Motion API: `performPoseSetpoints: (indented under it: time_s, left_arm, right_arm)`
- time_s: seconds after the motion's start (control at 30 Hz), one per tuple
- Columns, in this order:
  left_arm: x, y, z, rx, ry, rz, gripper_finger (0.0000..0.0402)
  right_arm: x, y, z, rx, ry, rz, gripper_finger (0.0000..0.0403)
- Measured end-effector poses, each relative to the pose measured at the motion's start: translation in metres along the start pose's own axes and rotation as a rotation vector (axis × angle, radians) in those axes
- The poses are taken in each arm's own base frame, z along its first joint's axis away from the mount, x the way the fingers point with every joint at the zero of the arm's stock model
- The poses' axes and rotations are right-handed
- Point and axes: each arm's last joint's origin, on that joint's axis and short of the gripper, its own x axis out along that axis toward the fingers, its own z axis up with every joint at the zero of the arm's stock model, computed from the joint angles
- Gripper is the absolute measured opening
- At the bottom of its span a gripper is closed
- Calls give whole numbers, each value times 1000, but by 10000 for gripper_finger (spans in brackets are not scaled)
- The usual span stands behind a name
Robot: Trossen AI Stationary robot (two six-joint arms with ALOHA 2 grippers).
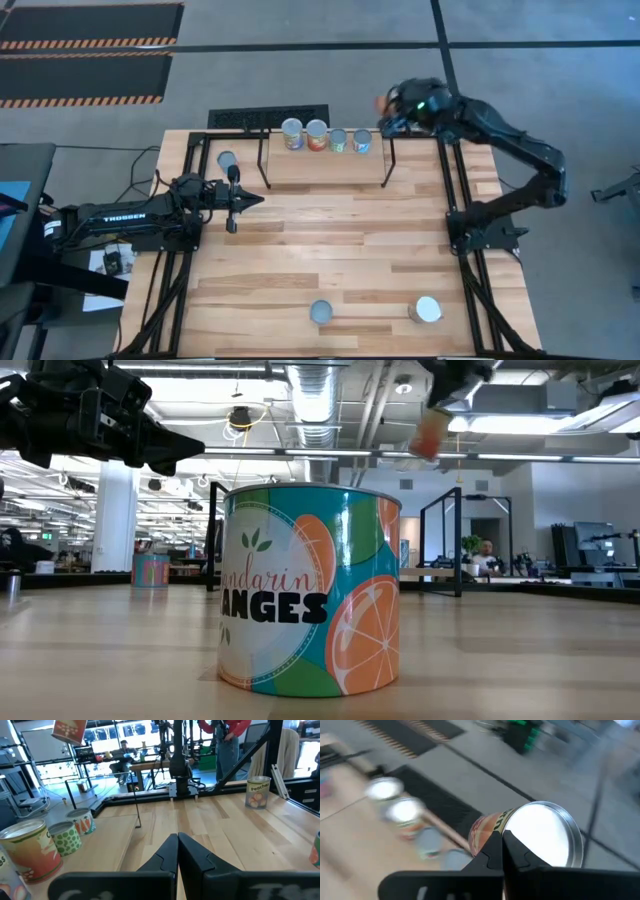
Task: Pick and place cans onto a shelf
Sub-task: Put the canned corn aligned with the other canned corn on the shelf
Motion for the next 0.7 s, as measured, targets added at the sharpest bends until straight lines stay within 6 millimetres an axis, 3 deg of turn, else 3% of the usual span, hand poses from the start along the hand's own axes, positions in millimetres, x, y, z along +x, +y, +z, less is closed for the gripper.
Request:
performPoseSetpoints:
  time_s: [0.17, 0.37, 0.5, 0.7]
  left_arm:
    - [0, 0, 0, 0, 0, 0, 0]
    - [0, 0, 0, -5, 0, -1, 0]
    - [0, 0, 0, -7, 1, -1, 0]
    - [0, 0, 0, -8, 0, -1, 0]
  right_arm:
    - [8, 64, -4, -197, 24, 161, 3]
    - [40, 133, -20, -325, 76, 413, 3]
    - [72, 160, -31, -395, 139, 423, 3]
    - [115, 182, -36, -480, 199, 443, 3]
